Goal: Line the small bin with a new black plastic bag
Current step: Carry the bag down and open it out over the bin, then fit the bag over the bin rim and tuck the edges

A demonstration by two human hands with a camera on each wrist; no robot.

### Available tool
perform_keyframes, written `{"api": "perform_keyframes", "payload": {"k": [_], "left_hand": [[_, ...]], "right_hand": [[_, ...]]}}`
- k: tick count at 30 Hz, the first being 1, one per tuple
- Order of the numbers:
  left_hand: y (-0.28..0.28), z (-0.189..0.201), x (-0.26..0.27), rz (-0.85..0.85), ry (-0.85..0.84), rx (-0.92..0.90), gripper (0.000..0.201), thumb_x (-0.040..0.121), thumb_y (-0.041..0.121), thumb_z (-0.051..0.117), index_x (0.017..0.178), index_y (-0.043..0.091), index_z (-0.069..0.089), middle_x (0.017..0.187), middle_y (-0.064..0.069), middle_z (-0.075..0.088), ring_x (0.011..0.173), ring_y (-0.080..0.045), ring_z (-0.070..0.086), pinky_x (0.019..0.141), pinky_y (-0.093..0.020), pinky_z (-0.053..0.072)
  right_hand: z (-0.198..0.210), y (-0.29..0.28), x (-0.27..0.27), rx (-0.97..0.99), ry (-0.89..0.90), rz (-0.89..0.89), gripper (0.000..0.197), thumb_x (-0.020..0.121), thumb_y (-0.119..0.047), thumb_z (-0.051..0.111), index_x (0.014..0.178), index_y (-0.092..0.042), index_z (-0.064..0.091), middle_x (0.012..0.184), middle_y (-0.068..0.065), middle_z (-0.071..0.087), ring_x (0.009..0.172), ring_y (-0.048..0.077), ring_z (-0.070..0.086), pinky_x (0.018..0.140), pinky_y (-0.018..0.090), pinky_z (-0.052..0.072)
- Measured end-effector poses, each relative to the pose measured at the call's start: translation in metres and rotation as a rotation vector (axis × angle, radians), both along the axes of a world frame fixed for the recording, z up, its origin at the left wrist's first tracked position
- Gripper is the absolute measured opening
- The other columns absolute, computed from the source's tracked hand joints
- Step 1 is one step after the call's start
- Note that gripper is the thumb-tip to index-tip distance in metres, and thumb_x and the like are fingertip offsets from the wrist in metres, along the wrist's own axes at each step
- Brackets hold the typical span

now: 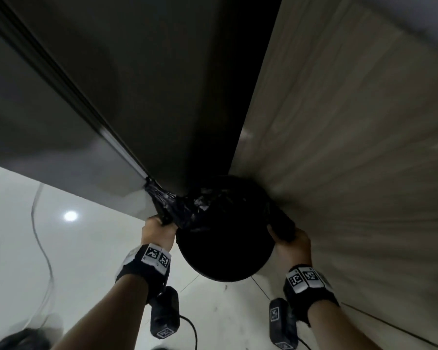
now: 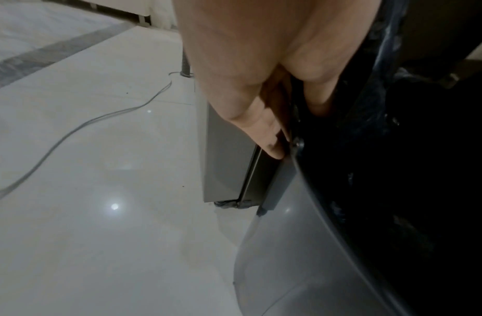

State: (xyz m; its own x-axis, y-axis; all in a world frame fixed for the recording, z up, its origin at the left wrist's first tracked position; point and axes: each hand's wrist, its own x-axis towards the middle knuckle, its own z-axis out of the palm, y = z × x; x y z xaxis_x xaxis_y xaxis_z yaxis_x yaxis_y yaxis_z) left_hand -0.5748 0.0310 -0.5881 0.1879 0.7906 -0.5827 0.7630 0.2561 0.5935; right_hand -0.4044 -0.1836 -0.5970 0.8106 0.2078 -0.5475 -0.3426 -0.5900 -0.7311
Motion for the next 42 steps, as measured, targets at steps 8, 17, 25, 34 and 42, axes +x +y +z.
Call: {"api": "perform_keyframes", "payload": {"k": [8, 17, 25, 34, 42], "left_hand": [[-0.019, 0.045, -0.045, -0.609, 0.429, -0.162, 0.073, 0.063, 0.069, 0.069, 0.113, 0.017, 0.060, 0.112, -0.005, 0.068, 0.108, -0.027, 0.063, 0.090, -0.033, 0.048], [-0.056, 0.071, 0.003, -0.719, 0.350, 0.318, 0.085, 0.070, 0.060, 0.063, 0.140, 0.023, 0.032, 0.138, -0.006, 0.038, 0.129, -0.031, 0.037, 0.105, -0.043, 0.035], [-0.035, 0.059, 0.004, -0.637, 0.603, 0.484, 0.055, 0.084, 0.060, 0.030, 0.092, 0.021, 0.069, 0.100, -0.002, 0.069, 0.098, -0.027, 0.060, 0.090, -0.044, 0.031], [-0.033, 0.047, 0.054, -1.084, 0.326, 0.558, 0.074, 0.083, 0.040, 0.057, 0.145, 0.022, 0.021, 0.149, -0.001, 0.033, 0.140, -0.025, 0.026, 0.112, -0.043, 0.020], [-0.015, 0.041, 0.051, -0.777, 0.171, 0.234, 0.022, 0.089, 0.025, 0.058, 0.109, 0.025, 0.066, 0.116, -0.006, 0.068, 0.108, -0.030, 0.061, 0.090, -0.036, 0.049]], "right_hand": [[0.041, -0.026, -0.008, 0.063, 0.145, 0.089, 0.053, 0.067, -0.016, 0.084, 0.115, -0.022, 0.062, 0.112, 0.005, 0.067, 0.101, 0.021, 0.063, 0.074, 0.025, 0.050], [0.083, 0.017, -0.009, -0.509, -0.609, 0.669, 0.037, 0.084, -0.029, 0.062, 0.116, -0.011, 0.060, 0.117, 0.017, 0.061, 0.105, 0.040, 0.057, 0.084, 0.041, 0.046], [0.050, 0.006, 0.020, -0.376, -0.238, 0.246, 0.028, 0.089, -0.022, 0.060, 0.109, -0.003, 0.065, 0.110, 0.022, 0.068, 0.101, 0.038, 0.064, 0.085, 0.044, 0.052], [0.057, -0.005, 0.032, -0.073, 0.166, -0.174, 0.030, 0.083, -0.002, 0.062, 0.112, 0.001, 0.063, 0.109, 0.016, 0.064, 0.103, 0.036, 0.061, 0.089, 0.044, 0.051], [0.076, -0.010, 0.003, -0.369, -0.143, 0.061, 0.035, 0.081, -0.005, 0.055, 0.116, 0.001, 0.056, 0.120, 0.024, 0.060, 0.108, 0.039, 0.057, 0.093, 0.042, 0.045]]}}
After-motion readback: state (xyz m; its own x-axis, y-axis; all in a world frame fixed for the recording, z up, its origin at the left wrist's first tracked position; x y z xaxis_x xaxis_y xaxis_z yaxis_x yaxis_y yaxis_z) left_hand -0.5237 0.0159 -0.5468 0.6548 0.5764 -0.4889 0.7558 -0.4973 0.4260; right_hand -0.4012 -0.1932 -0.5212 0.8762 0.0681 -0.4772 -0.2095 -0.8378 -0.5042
